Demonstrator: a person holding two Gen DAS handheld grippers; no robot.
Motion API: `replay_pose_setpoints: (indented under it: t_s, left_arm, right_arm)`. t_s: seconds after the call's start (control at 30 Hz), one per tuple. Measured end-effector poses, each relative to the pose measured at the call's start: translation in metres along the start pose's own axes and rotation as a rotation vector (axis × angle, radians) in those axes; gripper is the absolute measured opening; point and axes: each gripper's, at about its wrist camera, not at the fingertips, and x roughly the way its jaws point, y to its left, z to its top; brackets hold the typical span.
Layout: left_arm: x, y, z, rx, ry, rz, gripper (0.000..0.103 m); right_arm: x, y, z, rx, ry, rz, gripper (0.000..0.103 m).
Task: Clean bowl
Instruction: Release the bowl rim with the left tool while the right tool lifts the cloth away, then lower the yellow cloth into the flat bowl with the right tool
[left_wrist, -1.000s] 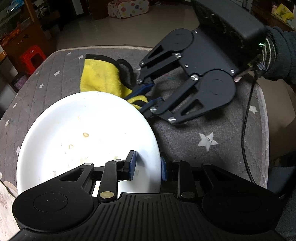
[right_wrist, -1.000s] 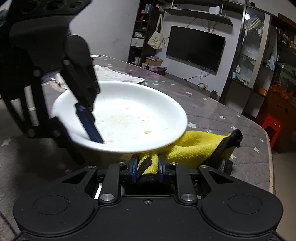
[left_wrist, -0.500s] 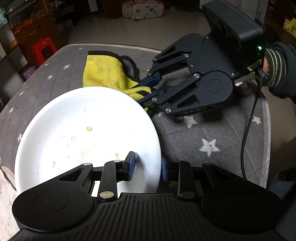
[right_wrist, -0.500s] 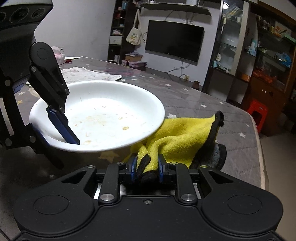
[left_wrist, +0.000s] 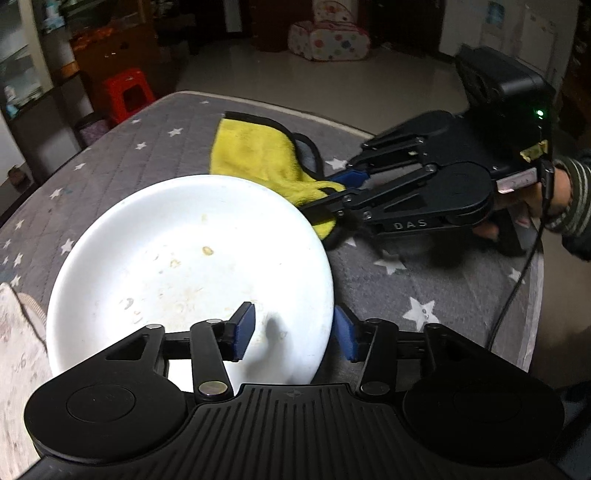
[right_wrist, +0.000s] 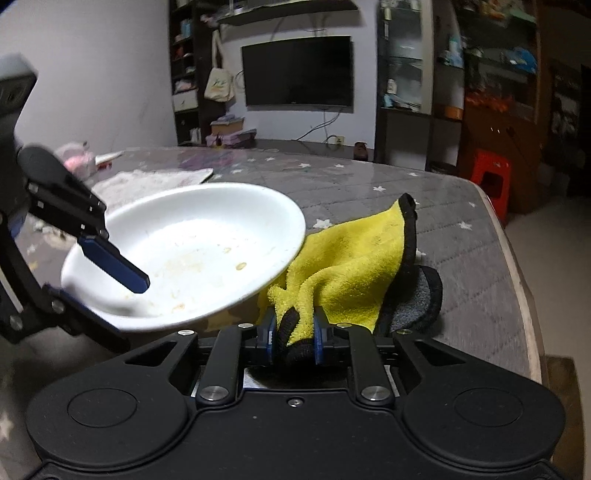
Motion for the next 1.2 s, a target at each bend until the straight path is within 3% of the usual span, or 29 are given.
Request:
replay_pose_setpoints:
  t_s: [0.43, 0.57, 1.0, 1.2]
  left_arm:
    - [-0.041, 0.012, -0.016, -0.183, -0.095, 0.083, 0.057]
    - [-0.049, 0.016, -0.023, -0.224, -0.116, 0.103, 0.057]
    - [-0.059, 0.040, -0.052, -0.439, -0.125, 0.281, 0.058]
    - [-0.063, 0.055, -0.066, -0.554, -0.122, 0.313, 0.058]
  right_arm:
    - [-0.012, -0.017, 0.014, 0.167, -0.041, 0.008, 0.021]
    - [-0.016, -0.016, 0.016, 0.172, -0.050, -0.002, 0.021]
    - [-0.028, -0.006, 0.028, 0.153, -0.107, -0.003, 0.021]
    - [-0.036, 0.002, 0.033, 0.142, -0.141, 0.006, 0.021]
